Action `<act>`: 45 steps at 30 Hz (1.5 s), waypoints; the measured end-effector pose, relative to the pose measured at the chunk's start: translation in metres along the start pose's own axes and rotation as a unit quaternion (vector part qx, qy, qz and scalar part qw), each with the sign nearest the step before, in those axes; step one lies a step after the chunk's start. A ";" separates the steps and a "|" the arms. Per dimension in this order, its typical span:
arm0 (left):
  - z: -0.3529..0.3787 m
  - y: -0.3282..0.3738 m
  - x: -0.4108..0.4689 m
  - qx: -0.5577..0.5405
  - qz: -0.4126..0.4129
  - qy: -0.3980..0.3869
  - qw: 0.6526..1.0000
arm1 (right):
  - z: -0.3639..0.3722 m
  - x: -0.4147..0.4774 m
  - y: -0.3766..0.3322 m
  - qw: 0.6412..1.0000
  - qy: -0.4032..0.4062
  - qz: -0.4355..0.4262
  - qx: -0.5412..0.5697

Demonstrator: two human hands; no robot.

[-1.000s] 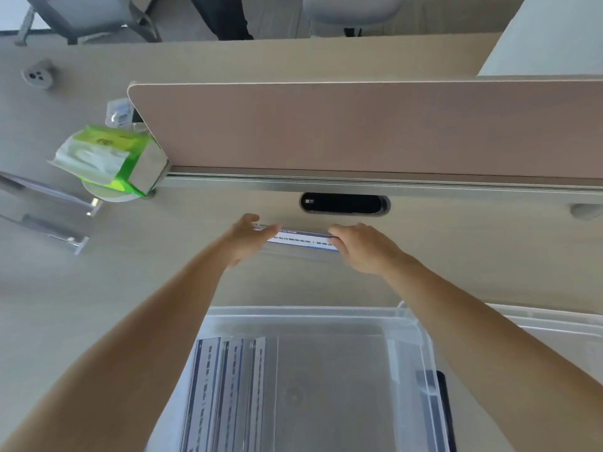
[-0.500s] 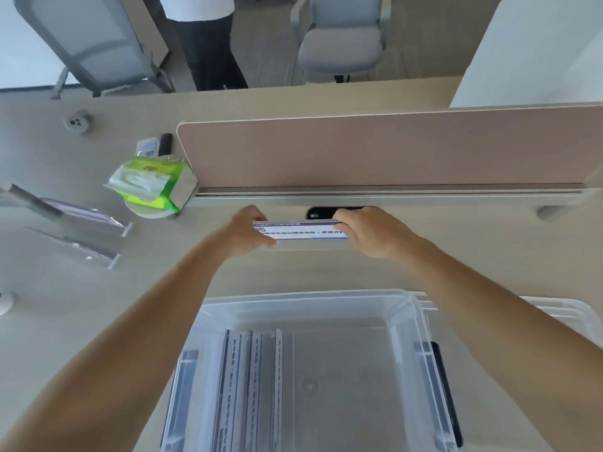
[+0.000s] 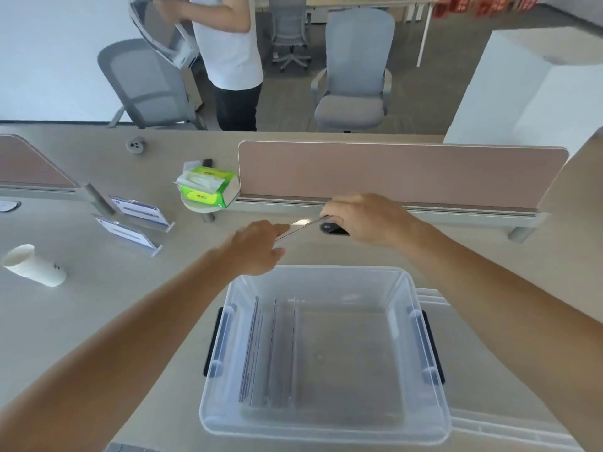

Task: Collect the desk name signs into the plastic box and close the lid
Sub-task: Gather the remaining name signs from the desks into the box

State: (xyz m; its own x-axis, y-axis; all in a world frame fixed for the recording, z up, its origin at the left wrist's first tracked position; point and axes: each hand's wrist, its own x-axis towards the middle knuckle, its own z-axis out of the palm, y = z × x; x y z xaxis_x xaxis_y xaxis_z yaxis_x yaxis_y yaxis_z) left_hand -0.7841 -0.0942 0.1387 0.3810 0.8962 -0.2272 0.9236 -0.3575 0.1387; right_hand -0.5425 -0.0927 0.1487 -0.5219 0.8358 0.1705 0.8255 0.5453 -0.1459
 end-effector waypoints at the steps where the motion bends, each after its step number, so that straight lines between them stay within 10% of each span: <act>1: 0.003 0.002 -0.011 -0.043 0.002 0.010 0.999 | -0.004 -0.003 -0.009 1.000 -0.001 -0.004 -0.008; 7: 0.028 0.013 -0.066 -0.182 -0.022 0.054 0.982 | -0.018 -0.028 -0.057 0.980 0.070 0.102 0.157; 10: 0.037 0.017 -0.086 -0.204 -0.027 0.054 0.977 | -0.013 -0.036 -0.088 0.860 0.102 0.275 0.418; 15: 0.052 0.022 -0.109 -0.199 -0.031 0.054 0.978 | 0.017 -0.048 -0.129 0.807 0.017 0.386 0.446; 23: 0.060 0.054 -0.129 -0.260 -0.046 0.058 0.963 | 0.034 -0.051 -0.171 0.632 0.129 0.463 0.608; 31: 0.046 0.059 -0.137 -0.323 -0.019 -0.030 0.946 | 0.024 -0.059 -0.153 0.706 0.108 0.423 0.558; 37: 0.053 0.045 -0.124 -0.558 -0.047 -0.101 0.822 | 0.009 -0.059 -0.126 0.768 0.067 0.324 0.549; 45: 0.072 0.070 -0.113 -0.565 -0.123 -0.033 0.815 | 0.015 -0.056 -0.111 0.809 -0.036 0.332 0.484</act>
State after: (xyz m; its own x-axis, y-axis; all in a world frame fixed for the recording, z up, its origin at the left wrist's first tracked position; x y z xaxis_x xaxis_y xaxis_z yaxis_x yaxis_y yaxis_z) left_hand -0.7598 -0.2397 0.1050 0.2264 0.8753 -0.4274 0.3559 0.3341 0.8728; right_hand -0.6079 -0.1994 0.1410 -0.0722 0.9478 -0.3106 0.3919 -0.2594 -0.8827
